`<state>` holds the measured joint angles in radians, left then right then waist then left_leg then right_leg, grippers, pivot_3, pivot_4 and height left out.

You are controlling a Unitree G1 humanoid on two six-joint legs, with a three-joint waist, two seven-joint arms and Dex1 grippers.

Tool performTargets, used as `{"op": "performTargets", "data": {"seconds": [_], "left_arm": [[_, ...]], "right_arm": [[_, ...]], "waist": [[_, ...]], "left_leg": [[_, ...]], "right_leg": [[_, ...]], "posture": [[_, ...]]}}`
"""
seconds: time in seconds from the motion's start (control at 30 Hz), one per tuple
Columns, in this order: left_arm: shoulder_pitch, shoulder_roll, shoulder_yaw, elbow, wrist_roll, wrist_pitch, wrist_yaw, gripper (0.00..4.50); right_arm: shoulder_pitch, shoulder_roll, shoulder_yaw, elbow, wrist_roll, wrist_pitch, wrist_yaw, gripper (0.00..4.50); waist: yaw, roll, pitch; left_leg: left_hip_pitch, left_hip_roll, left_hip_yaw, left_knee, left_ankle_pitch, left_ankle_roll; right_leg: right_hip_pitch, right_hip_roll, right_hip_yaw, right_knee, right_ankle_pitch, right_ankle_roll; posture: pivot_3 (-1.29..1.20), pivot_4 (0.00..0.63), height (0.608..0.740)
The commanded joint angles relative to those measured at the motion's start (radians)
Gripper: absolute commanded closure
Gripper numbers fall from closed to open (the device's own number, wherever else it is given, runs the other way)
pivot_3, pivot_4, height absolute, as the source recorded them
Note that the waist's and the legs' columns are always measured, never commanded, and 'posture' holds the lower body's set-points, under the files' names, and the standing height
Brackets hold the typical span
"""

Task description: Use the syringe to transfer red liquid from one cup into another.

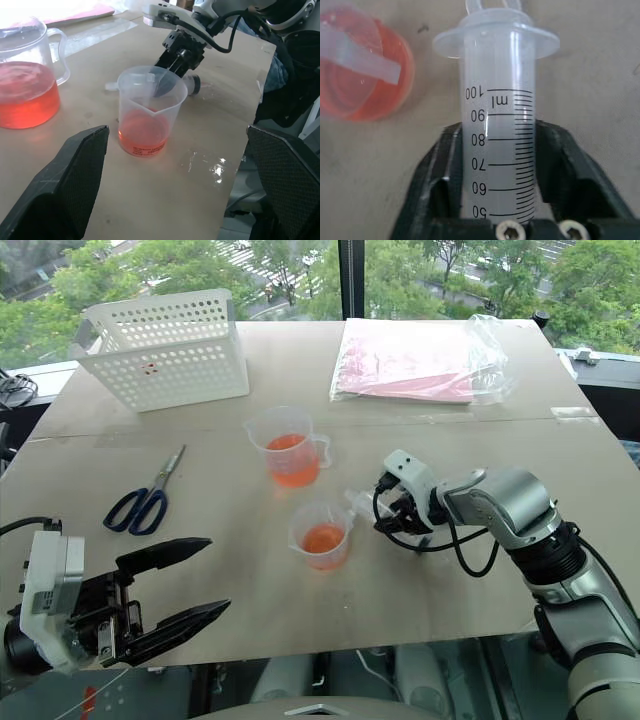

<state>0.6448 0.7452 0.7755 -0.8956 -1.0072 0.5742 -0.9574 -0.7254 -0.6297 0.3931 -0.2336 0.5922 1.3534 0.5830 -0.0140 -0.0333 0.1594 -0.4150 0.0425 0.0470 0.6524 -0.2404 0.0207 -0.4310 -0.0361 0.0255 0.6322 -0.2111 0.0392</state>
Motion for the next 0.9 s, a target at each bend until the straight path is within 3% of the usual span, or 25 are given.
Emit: {"op": "performTargets", "data": {"seconds": [0.03, 0.1, 0.23, 0.3, 0.37, 0.5, 0.63, 0.9], "left_arm": [[0.024, -0.018, 0.007, -0.026, 0.017, -0.047, -0.015, 0.00], [0.024, -0.025, 0.000, -0.018, 0.023, -0.063, -0.015, 0.00], [-0.001, -0.044, 0.000, 0.012, -0.008, -0.071, 0.027, 0.00], [-0.027, -0.055, -0.005, 0.030, -0.026, -0.070, 0.062, 0.00], [-0.074, -0.064, -0.012, 0.056, -0.044, -0.069, 0.121, 0.00], [-0.217, -0.072, -0.015, 0.137, -0.082, -0.056, 0.303, 0.00], [-0.354, -0.025, -0.027, 0.217, -0.048, -0.016, 0.470, 0.00], [-0.588, 0.105, -0.021, 0.341, -0.055, 0.066, 0.617, 0.00]], "right_arm": [[-0.006, -0.072, 0.027, -0.015, -0.043, -0.062, 0.064, 3.11], [0.003, -0.128, -0.008, -0.033, -0.043, -0.138, 0.134, 3.11], [0.025, -0.134, -0.274, -0.063, 0.132, -0.287, 0.331, 3.11], [0.001, -0.051, -0.412, -0.051, 0.252, -0.342, 0.360, 3.11], [-0.070, 0.094, -0.482, -0.002, 0.283, -0.407, 0.259, 3.11], [-0.212, 0.380, -0.419, 0.168, 0.060, -0.741, 0.095, 3.11], [-0.285, 0.593, -0.353, 0.408, -0.118, -1.033, 0.009, 3.11], [-0.277, 0.805, -0.331, 0.652, -0.207, -1.299, 0.004, 3.11]], "waist": [[0.001, 0.000, 0.000], [0.001, 0.000, 0.000], [0.000, 0.001, 0.001], [-0.004, 0.001, 0.001], [-0.013, 0.000, 0.000], [-0.026, 0.000, 0.000], [-0.025, 0.000, -0.001], [-0.022, -0.001, -0.001]], "left_leg": [[0.000, 0.000, 0.000, 0.000, 0.000, 0.000], [0.000, 0.000, 0.000, 0.001, 0.000, 0.000], [0.000, 0.000, 0.000, 0.001, 0.000, 0.000], [0.000, 0.001, 0.000, 0.001, 0.000, 0.000], [0.001, 0.003, 0.000, 0.000, 0.000, 0.000], [0.004, 0.004, -0.002, 0.001, 0.000, 0.000], [0.005, 0.005, -0.002, 0.001, 0.001, -0.001], [-0.001, -0.001, -0.002, 0.001, 0.002, -0.003]], "right_leg": [[0.000, 0.000, 0.000, 0.000, 0.000, 0.000], [0.000, 0.000, 0.000, 0.000, 0.000, 0.000], [0.000, 0.000, 0.000, 0.000, 0.000, 0.000], [0.000, 0.001, 0.000, 0.000, 0.000, 0.000], [0.001, 0.003, 0.000, 0.000, 0.000, 0.000], [0.000, 0.006, 0.001, 0.008, 0.000, 0.000], [0.000, 0.007, 0.001, 0.010, 0.001, -0.001], [-0.001, -0.001, -0.001, 0.007, 0.004, 0.002]], "posture": [[0.00, 0.150, 0.740], [0.00, 0.150, 0.740], [0.00, 0.150, 0.740], [0.00, 0.150, 0.740], [0.00, 0.150, 0.740], [0.00, 0.150, 0.740], [0.00, 0.150, 0.740], [0.00, 0.150, 0.740]]}}
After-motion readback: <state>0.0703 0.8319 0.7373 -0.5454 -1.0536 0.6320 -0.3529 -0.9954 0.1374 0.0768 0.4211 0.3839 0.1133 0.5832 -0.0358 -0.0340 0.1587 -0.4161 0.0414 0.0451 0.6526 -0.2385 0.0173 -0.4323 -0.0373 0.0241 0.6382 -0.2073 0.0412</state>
